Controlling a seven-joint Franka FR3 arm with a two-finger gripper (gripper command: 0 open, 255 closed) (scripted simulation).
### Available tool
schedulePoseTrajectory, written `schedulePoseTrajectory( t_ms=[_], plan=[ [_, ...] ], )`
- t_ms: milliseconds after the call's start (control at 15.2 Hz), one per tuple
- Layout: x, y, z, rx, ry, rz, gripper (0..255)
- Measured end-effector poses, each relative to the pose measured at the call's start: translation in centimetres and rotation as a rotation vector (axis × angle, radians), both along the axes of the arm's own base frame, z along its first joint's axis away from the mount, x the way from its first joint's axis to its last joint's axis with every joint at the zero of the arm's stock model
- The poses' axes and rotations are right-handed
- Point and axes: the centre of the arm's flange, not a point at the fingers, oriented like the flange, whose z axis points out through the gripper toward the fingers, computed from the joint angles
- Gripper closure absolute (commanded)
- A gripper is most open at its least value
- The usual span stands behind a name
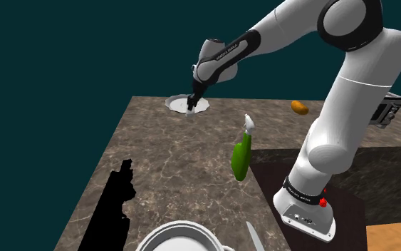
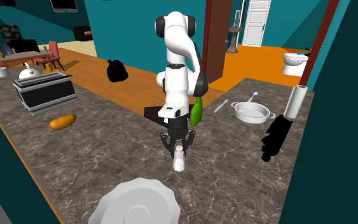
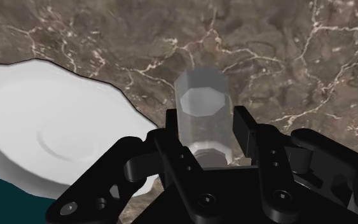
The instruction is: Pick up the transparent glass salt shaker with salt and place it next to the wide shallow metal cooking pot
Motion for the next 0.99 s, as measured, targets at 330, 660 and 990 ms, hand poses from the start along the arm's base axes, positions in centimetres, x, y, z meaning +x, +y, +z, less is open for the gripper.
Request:
schedulePoseTrajectory(
  t_ms=[330,660,990],
  plan=[
    [0.1,0.1,2.5,0.000,0.000,0.000,255],
    [0.0,0.0,5.1,0.000,0.000,0.000,255],
    [0.1,-0.1,7.9,0.000,0.000,0.000,255]
  ],
)
